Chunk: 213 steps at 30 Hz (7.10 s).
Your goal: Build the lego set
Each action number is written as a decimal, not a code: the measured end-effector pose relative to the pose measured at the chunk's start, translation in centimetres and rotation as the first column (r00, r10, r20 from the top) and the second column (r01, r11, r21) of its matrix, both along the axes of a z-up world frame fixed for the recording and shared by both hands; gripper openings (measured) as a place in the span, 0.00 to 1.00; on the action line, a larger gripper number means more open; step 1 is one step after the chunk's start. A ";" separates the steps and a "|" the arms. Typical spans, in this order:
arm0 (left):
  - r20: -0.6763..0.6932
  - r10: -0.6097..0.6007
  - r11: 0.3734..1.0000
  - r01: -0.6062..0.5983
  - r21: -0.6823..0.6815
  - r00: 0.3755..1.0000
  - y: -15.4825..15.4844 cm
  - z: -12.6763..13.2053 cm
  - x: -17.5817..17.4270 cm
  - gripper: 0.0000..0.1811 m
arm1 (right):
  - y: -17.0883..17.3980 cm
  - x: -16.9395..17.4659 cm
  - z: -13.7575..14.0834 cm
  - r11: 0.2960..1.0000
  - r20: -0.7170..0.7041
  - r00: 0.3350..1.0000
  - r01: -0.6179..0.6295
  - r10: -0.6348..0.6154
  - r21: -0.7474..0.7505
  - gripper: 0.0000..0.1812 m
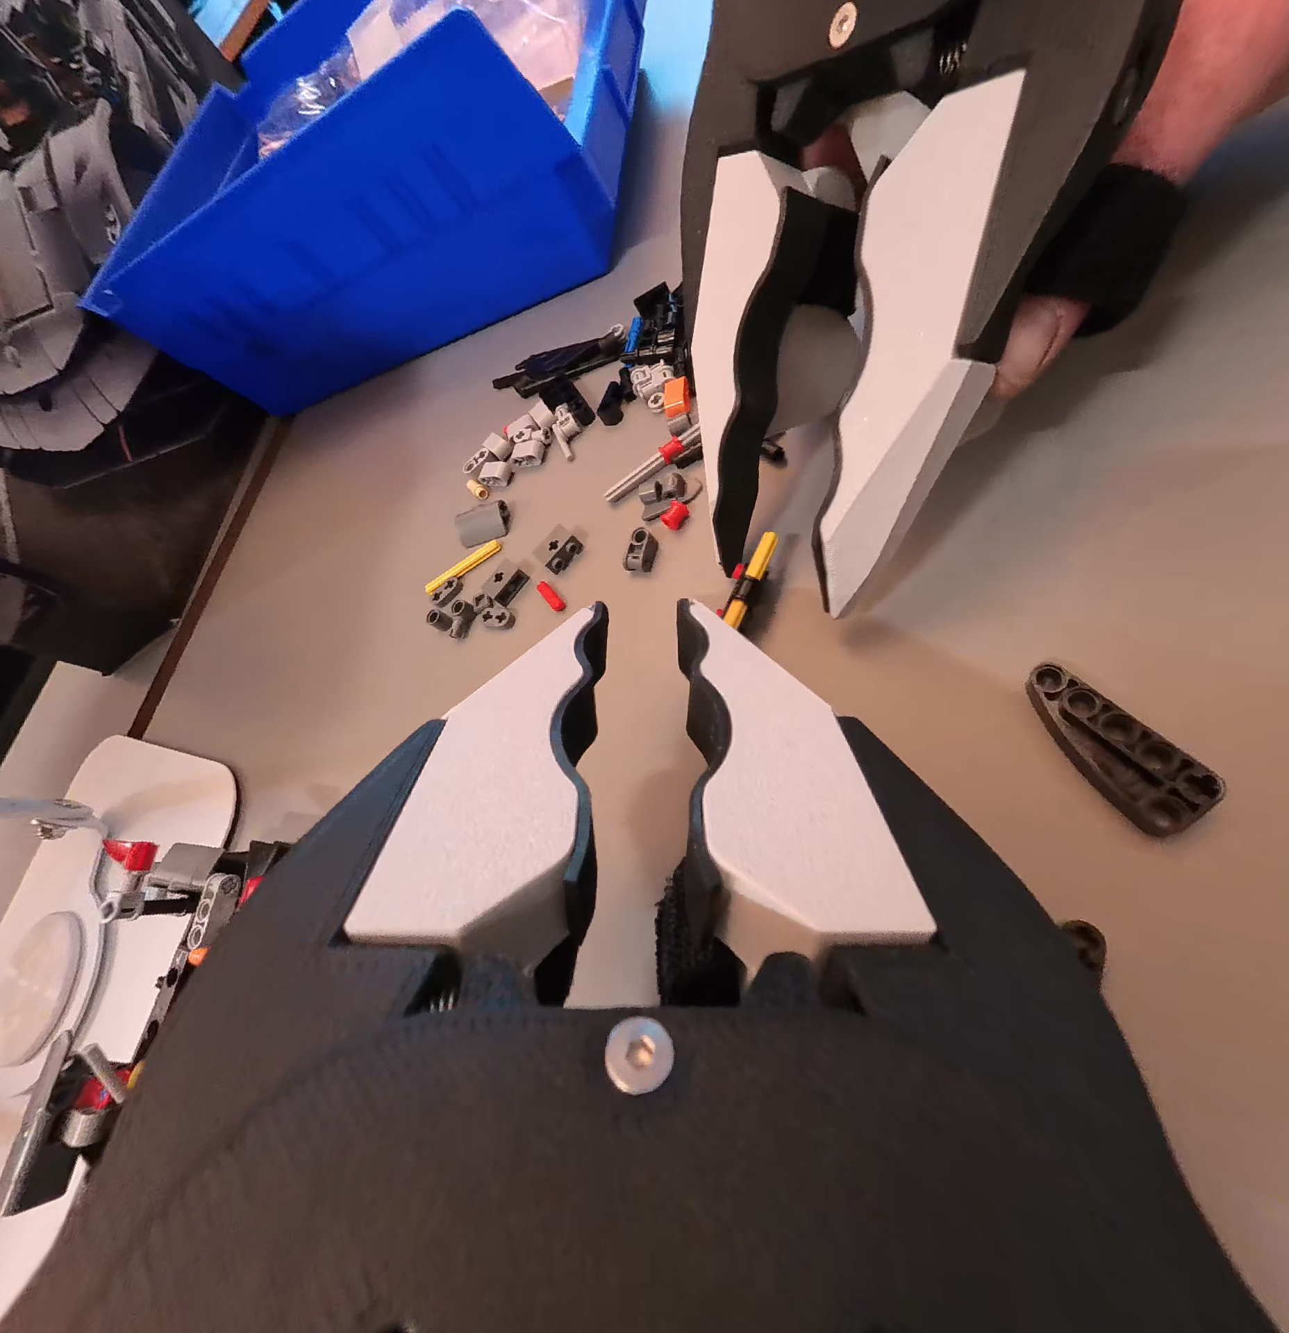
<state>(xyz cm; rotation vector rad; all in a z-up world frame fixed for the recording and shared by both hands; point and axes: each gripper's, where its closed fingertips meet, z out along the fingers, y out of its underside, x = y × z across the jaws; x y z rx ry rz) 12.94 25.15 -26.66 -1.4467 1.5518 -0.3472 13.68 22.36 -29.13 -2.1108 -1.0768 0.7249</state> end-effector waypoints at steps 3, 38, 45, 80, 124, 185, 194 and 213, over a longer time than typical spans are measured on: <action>0.005 0.001 1.000 -0.001 0.002 1.000 0.0 0.0 0.0 0.09 | 0.0 0.0 0.1 1.000 0.000 1.000 -0.005 0.005 0.019 0.20; 0.019 -0.045 0.998 0.044 0.038 0.999 -1.3 0.9 0.4 0.08 | 0.4 0.0 0.5 0.998 -0.006 1.000 0.009 -0.009 0.056 0.22; 0.015 -0.047 0.998 0.046 0.040 0.999 -1.4 0.8 0.5 0.08 | 0.4 0.0 0.6 0.998 -0.010 1.000 0.014 -0.014 0.064 0.22; 0.063 -0.003 1.000 0.004 0.000 0.998 0.0 1.2 -0.6 0.07 | 0.5 0.6 2.5 0.987 -0.099 0.994 0.057 -0.042 0.147 0.24; -0.124 -0.224 0.969 0.207 -0.134 0.967 -3.8 -2.5 -0.5 0.05 | -1.9 -1.6 0.7 0.980 0.155 0.971 -0.193 0.184 0.041 0.07; -0.143 -0.265 0.956 0.239 -0.172 0.954 -5.0 -3.0 0.0 0.08 | 9.4 6.5 3.1 0.950 0.288 0.919 0.204 -0.269 0.237 0.14; -0.130 -0.264 0.953 0.238 -0.187 0.956 -5.0 -3.0 0.0 0.08 | 11.2 7.5 0.6 0.971 0.371 0.903 0.164 -0.218 0.174 0.12; -0.127 -0.265 0.952 0.238 -0.193 0.956 -5.0 -3.0 0.0 0.08 | 11.9 6.7 -0.2 0.977 0.360 0.912 0.153 -0.196 0.146 0.12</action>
